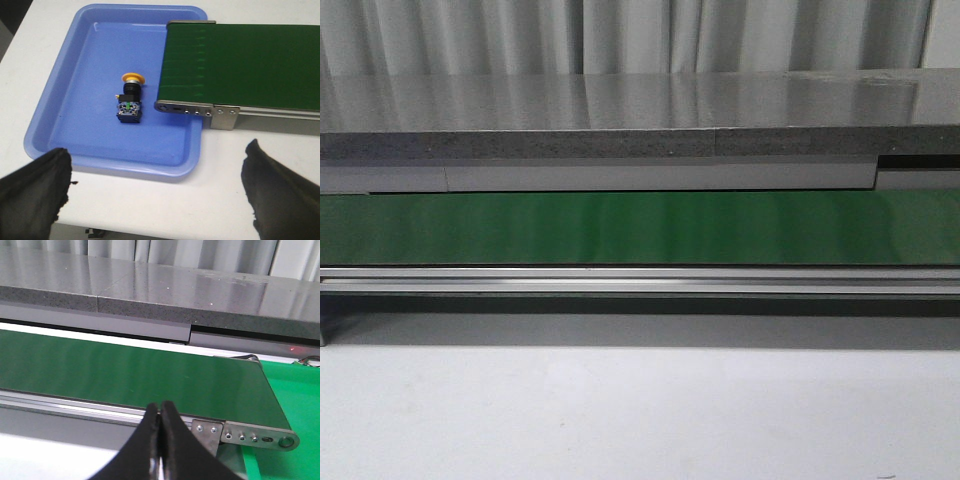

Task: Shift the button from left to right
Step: 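Lower the left gripper toward the yellow-capped button in the blue tray, then close the left gripper on the button body and lift it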

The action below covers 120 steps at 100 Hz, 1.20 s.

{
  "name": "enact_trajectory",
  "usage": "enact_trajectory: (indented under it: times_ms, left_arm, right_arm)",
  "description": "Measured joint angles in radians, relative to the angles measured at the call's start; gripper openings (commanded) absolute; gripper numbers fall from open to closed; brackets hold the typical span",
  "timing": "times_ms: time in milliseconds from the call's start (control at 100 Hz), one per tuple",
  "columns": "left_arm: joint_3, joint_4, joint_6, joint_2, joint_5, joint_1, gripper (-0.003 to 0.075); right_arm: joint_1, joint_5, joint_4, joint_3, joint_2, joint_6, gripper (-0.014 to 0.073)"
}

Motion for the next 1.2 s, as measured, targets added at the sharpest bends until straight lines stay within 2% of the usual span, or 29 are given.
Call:
enact_trajectory:
  times_ms: [150,550,840,1200]
  left_arm:
    - [-0.078,0.022,0.000,0.149,-0.017,0.049,0.0632]
    - [-0.286,0.028,0.000,0.649,-0.095,0.255,0.0632]
    - [-0.352,0.009,0.000,0.913,-0.170,0.269,0.0632]
    - [-0.386,0.000,0.000,1.088,-0.228,0.269,0.0632]
  right_arm:
    - [0.000,0.000,0.000,0.000,0.000,0.000,-0.0121]
    - [0.000,0.000,0.000,0.000,0.000,0.000,-0.0121]
    - [0.000,0.000,0.000,0.000,0.000,0.000,-0.0121]
    - [0.000,0.000,0.000,0.000,0.000,0.000,-0.0121]
